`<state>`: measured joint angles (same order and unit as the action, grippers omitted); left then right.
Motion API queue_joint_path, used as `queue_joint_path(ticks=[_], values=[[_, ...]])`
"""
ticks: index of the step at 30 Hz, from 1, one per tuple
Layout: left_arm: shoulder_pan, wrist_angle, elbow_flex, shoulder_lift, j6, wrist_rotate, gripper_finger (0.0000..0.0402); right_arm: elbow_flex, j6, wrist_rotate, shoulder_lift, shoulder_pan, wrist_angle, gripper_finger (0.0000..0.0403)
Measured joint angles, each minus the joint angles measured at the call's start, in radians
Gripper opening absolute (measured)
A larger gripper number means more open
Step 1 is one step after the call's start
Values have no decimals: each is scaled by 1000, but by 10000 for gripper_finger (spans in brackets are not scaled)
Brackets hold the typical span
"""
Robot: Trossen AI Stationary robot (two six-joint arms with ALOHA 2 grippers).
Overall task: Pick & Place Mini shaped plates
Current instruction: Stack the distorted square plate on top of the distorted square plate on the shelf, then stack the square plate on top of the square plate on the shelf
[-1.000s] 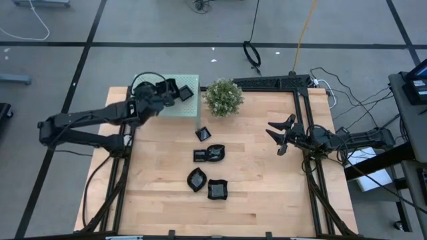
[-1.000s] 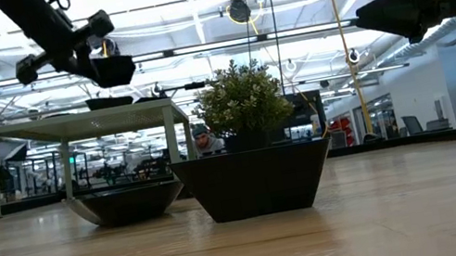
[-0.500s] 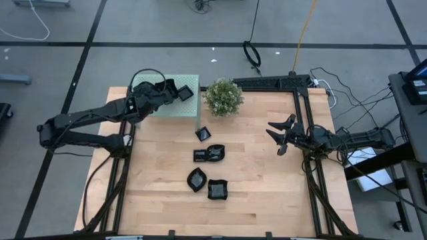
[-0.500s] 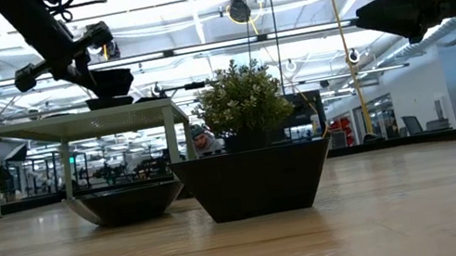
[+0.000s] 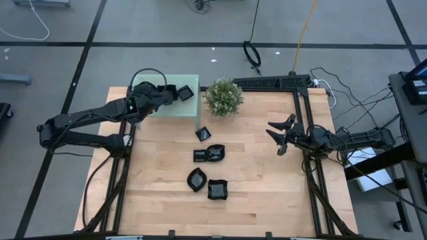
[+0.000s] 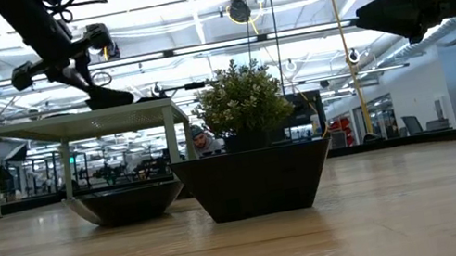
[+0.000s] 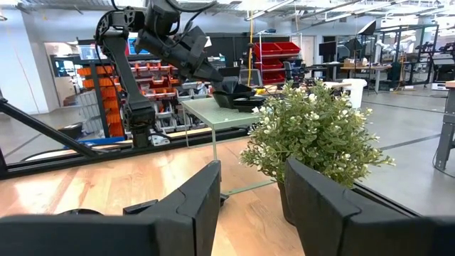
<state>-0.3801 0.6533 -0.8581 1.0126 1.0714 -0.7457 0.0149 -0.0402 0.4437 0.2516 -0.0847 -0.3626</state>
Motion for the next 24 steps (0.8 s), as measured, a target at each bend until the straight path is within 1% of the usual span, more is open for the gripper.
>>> queue_joint_path(ticks=[3,6,8,10,11,13,16,18,24], values=[[0,-14,0,0,-77,-18,104,0,0,0,0,0,0,144],[0,-68,0,-8,-167,-24,150,0,0,0,0,0,0,144],[1,-140,0,-20,-249,-25,175,0,0,0,0,0,0,144],[6,-230,0,-30,-361,-11,194,0,0,0,0,0,0,144],[10,-288,0,-31,-431,11,201,0,0,0,0,0,0,144],[19,-390,0,-32,-570,95,209,0,0,0,0,0,0,144],[34,-457,0,-17,-713,252,213,0,0,0,0,0,0,144],[50,-457,0,11,-732,330,214,0,0,0,0,0,0,144],[101,-406,1,117,-740,483,214,0,0,0,0,0,0,144]])
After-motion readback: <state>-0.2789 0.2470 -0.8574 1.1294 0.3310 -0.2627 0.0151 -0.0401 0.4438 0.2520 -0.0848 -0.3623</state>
